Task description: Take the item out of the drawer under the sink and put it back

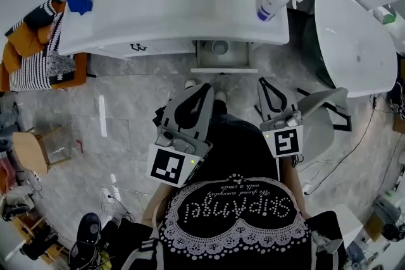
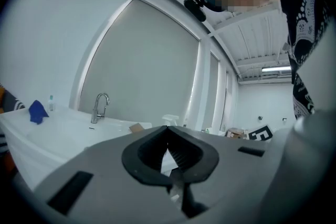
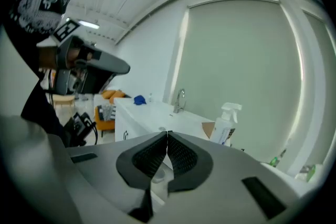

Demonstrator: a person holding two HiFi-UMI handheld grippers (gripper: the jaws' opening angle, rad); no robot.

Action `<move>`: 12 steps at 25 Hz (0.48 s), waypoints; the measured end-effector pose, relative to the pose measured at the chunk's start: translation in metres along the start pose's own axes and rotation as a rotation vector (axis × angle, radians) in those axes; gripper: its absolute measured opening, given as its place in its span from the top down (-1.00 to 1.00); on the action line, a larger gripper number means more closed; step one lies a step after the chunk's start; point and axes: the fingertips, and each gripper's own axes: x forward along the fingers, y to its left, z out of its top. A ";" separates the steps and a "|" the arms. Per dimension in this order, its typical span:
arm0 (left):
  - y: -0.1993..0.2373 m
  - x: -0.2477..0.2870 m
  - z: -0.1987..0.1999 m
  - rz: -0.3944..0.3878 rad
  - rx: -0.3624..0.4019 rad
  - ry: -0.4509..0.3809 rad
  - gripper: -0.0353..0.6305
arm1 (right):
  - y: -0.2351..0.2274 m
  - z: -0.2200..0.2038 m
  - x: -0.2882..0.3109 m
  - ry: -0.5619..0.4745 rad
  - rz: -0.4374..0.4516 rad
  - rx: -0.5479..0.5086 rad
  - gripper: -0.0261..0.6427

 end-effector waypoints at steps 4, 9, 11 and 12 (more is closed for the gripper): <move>0.007 -0.004 -0.005 0.040 -0.008 0.020 0.88 | 0.009 -0.023 0.016 0.127 0.052 -0.169 0.87; 0.017 -0.014 -0.009 0.095 -0.040 0.030 0.88 | 0.014 -0.050 0.045 0.201 0.122 -0.195 0.86; 0.026 -0.015 -0.011 0.125 -0.052 0.038 0.88 | 0.015 -0.069 0.062 0.250 0.157 -0.191 0.86; 0.030 -0.016 -0.011 0.139 -0.054 0.042 0.88 | 0.017 -0.076 0.070 0.272 0.176 -0.183 0.86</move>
